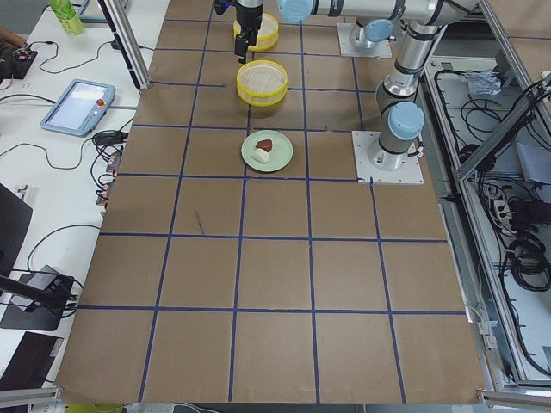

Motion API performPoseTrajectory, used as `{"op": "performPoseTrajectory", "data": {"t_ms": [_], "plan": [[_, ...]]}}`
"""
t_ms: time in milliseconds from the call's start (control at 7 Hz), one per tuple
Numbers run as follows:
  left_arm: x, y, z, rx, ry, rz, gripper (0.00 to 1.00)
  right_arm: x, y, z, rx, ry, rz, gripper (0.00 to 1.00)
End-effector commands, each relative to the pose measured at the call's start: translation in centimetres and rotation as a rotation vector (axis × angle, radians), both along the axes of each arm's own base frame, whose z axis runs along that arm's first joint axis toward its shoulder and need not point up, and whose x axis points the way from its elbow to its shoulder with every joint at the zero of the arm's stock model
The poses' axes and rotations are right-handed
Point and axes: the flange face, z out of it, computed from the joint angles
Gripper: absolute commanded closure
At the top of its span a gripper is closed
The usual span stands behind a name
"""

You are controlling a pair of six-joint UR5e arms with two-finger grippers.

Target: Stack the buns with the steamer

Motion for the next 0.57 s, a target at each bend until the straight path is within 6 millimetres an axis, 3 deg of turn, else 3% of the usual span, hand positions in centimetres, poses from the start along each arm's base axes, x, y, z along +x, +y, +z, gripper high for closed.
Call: {"op": "performPoseTrajectory", "data": {"t_ms": [0, 286, 429], "plan": [[0.0, 0.4, 0.0, 0.006, -0.001, 0.001, 0.0, 0.1, 0.1, -0.4, 0.009, -0.001, -0.001, 0.0], [-0.1, 1.2, -0.5, 0.018, 0.001, -0.002, 0.0, -0.1, 0.0, -0.5, 0.009, 0.001, -0.007, 0.0], [-0.1, 1.7, -2.1, 0.045, 0.004, -0.009, 0.0, -1.4, 0.0, -0.9, 0.042, 0.016, -0.017, 0.0]]}}
